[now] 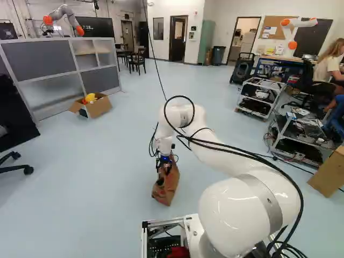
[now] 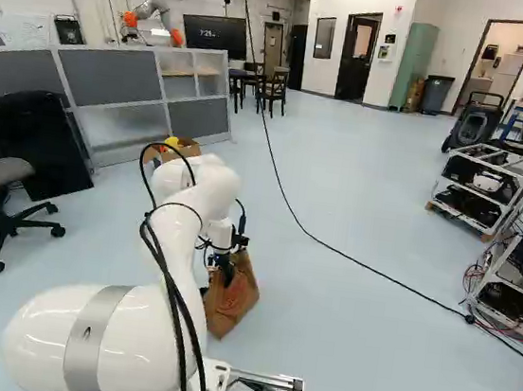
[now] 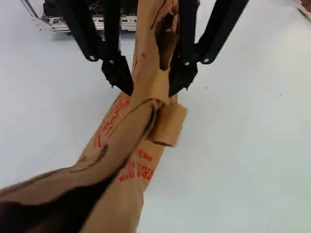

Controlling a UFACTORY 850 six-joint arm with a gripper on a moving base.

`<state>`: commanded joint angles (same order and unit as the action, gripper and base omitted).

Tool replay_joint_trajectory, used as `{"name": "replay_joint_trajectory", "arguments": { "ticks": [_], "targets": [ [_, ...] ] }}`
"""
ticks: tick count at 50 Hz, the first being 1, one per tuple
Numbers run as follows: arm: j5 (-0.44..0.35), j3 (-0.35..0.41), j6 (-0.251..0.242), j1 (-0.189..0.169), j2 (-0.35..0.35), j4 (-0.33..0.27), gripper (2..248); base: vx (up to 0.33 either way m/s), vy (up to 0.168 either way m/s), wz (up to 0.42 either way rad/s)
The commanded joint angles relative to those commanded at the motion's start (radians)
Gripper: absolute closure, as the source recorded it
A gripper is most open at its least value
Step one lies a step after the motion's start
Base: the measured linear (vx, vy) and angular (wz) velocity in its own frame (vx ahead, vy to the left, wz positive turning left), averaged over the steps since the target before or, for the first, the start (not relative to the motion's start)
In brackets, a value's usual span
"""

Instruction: Pick up the grocery bag from the ground

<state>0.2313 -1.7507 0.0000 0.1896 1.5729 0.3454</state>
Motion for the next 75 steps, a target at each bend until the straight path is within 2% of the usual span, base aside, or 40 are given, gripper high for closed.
{"name": "replay_joint_trajectory", "arguments": {
  "ticks": [3, 4, 8, 9, 14, 15, 75],
  "targets": [
    [0.0, 0.0, 0.0, 0.0, 0.0, 0.0, 124, 0.0, 0.0, 0.0],
    [0.0, 0.0, 0.0, 0.0, 0.0, 0.0, 163, 0.0, 0.0, 0.0],
    [0.0, 0.0, 0.0, 0.0, 0.0, 0.0, 163, 0.0, 0.0, 0.0],
    [0.0, 0.0, 0.0, 0.0, 0.0, 0.0, 200, 0.0, 0.0, 0.0],
    [0.0, 0.002, 0.0, 0.0, -0.002, 0.0, 200, 0.0, 0.0, 0.0],
    [0.0, 0.004, 0.0, 0.0, -0.004, 0.0, 228, 0.0, 0.0, 0.0],
    [-0.034, 0.216, 0.0, 0.001, -0.226, 0.0, 229, 0.0, 0.0, 0.0]
  ]
}}
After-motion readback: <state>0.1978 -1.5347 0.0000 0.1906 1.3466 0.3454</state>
